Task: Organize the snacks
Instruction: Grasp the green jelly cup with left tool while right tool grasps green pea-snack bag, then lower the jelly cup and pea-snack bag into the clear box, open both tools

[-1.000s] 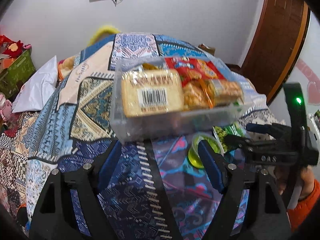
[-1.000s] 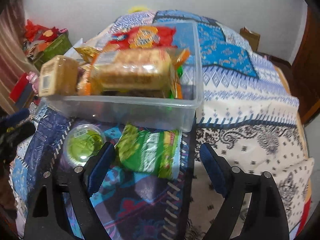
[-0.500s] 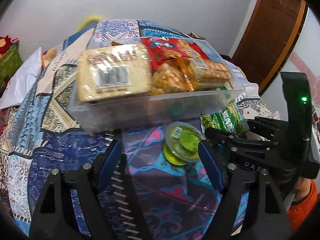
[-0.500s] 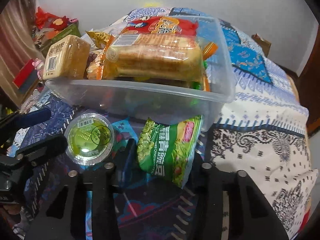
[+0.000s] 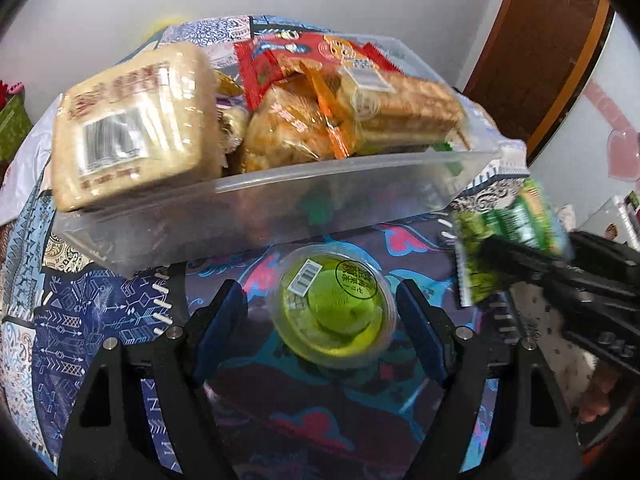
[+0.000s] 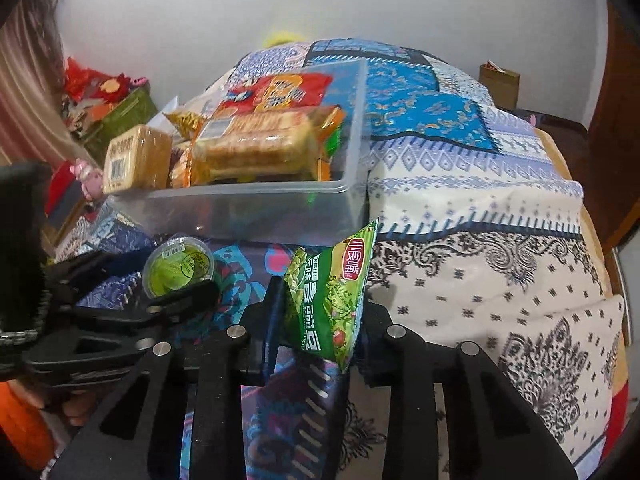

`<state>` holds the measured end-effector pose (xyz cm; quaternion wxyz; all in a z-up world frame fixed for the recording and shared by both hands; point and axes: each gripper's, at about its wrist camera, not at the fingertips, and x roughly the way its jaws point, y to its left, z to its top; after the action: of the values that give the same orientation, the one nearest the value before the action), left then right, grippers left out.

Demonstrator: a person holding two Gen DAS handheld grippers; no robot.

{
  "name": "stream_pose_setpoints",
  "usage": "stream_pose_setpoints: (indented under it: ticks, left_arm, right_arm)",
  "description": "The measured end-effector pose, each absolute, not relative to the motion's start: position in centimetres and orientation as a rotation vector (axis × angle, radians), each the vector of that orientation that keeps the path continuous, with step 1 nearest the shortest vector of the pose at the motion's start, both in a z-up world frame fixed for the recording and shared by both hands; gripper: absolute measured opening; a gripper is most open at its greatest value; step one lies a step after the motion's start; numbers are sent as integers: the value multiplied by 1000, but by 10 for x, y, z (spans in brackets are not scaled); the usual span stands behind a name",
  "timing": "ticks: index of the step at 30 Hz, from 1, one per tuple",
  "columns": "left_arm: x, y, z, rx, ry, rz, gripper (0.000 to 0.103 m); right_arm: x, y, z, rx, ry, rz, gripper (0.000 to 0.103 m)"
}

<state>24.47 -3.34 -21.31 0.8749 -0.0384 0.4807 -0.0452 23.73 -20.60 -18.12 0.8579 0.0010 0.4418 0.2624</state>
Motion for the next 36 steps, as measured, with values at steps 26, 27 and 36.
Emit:
stream_pose_setpoints:
  ticks: [26,27,36]
  left_arm:
    - [216,-16,-120,-100,792,-105,56]
    - [217,-13,-114,-104,781,-102,56]
    - [233,14,-79,-115,698,-46,56]
  right_arm:
    - [238,-193,-106,47,743,611,28]
    - [238,-192,-103,48,735,614,28]
    - [256,-165,-81,48,677,659,28]
